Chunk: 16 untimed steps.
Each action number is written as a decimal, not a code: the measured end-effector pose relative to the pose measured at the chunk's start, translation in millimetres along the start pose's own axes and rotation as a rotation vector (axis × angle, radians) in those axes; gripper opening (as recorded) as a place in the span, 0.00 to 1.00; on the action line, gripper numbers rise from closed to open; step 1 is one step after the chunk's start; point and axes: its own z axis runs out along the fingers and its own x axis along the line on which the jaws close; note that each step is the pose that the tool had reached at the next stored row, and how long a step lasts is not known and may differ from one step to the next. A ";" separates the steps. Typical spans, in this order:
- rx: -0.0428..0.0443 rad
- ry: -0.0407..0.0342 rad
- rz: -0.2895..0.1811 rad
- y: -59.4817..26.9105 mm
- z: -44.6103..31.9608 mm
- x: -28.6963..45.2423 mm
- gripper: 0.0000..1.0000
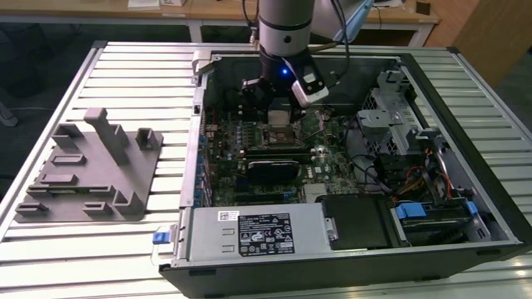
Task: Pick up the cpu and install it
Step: 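Pick up the cpu and move it towards the insertion slot, then place the cpu into insertion slot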
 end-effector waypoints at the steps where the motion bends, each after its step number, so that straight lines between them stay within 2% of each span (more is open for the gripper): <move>1: 0.0000 0.0000 0.000 0.1 0.9 -0.5 0.54; 7: 0.0000 0.0000 -0.001 0.3 3.6 -1.8 0.54; 16: 0.0000 0.0000 -0.001 0.3 3.7 -1.8 0.54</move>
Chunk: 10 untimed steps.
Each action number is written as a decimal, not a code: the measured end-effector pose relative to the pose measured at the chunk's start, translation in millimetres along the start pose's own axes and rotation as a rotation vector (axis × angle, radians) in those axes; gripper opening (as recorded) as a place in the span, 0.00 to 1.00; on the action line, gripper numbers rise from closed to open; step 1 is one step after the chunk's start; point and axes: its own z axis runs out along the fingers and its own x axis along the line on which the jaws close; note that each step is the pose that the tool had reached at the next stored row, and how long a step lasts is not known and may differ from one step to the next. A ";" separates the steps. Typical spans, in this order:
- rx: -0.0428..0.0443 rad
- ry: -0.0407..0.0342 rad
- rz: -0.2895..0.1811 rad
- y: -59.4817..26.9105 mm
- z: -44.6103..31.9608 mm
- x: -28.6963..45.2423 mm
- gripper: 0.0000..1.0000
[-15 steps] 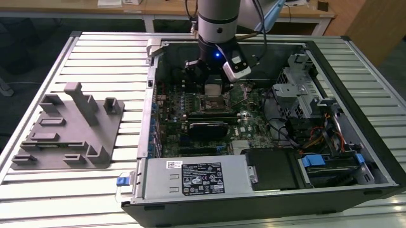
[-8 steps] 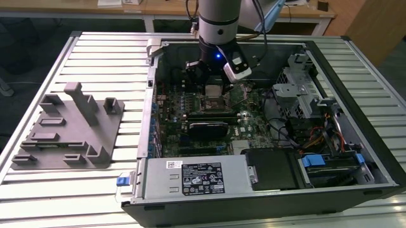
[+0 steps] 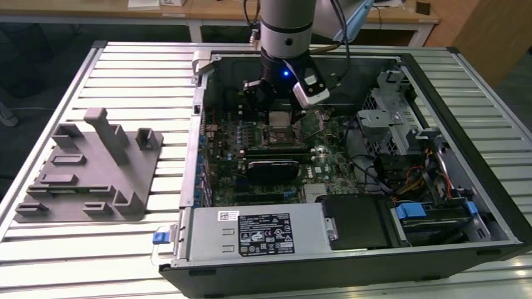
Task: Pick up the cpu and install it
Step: 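Place the cpu into insertion slot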
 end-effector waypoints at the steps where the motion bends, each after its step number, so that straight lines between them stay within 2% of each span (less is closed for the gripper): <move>1: 0.0000 0.0000 0.000 0.0 0.0 0.0 0.54; 4: 0.0003 -0.0005 0.009 0.0 0.0 0.0 0.54; 10: 0.0029 -0.0033 0.070 0.0 0.0 0.0 0.54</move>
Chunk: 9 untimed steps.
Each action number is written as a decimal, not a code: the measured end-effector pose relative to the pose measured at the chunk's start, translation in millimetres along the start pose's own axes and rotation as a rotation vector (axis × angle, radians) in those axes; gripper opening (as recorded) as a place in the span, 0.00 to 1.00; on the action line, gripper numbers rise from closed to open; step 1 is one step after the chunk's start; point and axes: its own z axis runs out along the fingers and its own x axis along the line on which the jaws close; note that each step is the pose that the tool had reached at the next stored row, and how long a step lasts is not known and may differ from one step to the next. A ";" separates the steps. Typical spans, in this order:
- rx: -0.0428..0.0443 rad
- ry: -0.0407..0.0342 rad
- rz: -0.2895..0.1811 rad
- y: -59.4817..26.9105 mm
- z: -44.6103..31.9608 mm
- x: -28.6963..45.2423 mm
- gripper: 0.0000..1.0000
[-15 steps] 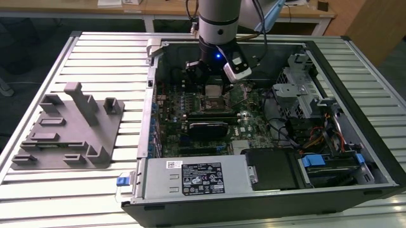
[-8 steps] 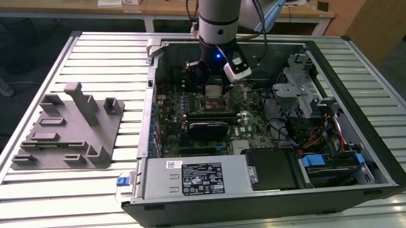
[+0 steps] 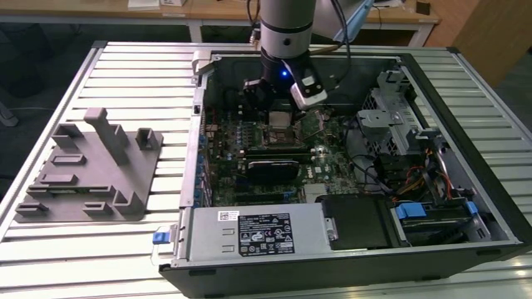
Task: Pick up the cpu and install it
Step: 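Place the cpu into insertion slot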
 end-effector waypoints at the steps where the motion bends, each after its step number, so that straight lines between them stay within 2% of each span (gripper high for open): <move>1: 0.0005 -0.0005 0.010 0.0 0.0 0.0 0.54; 9: 0.0039 -0.0043 0.090 0.0 0.0 0.0 0.54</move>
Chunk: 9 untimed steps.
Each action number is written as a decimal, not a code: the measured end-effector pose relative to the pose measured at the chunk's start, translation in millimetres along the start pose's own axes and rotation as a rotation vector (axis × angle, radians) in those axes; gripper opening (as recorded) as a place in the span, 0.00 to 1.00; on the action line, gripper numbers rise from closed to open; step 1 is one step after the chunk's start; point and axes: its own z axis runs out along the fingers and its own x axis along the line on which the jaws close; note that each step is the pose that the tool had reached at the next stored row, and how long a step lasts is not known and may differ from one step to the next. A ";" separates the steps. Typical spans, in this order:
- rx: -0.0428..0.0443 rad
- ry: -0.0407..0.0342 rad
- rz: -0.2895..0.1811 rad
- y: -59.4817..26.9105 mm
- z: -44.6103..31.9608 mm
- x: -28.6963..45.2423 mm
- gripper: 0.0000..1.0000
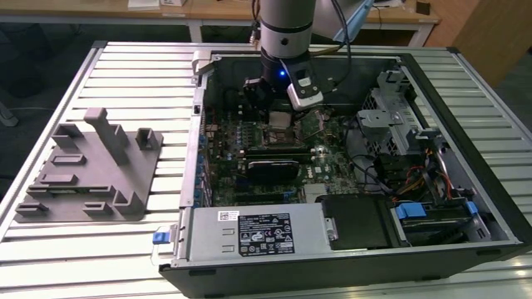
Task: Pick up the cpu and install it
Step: 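Place the cpu into insertion slot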
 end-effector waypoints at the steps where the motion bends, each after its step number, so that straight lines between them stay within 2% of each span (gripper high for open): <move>1: 0.0005 -0.0004 0.010 0.0 0.0 0.0 0.54; 9: 0.0036 -0.0040 0.085 0.0 0.0 0.0 0.54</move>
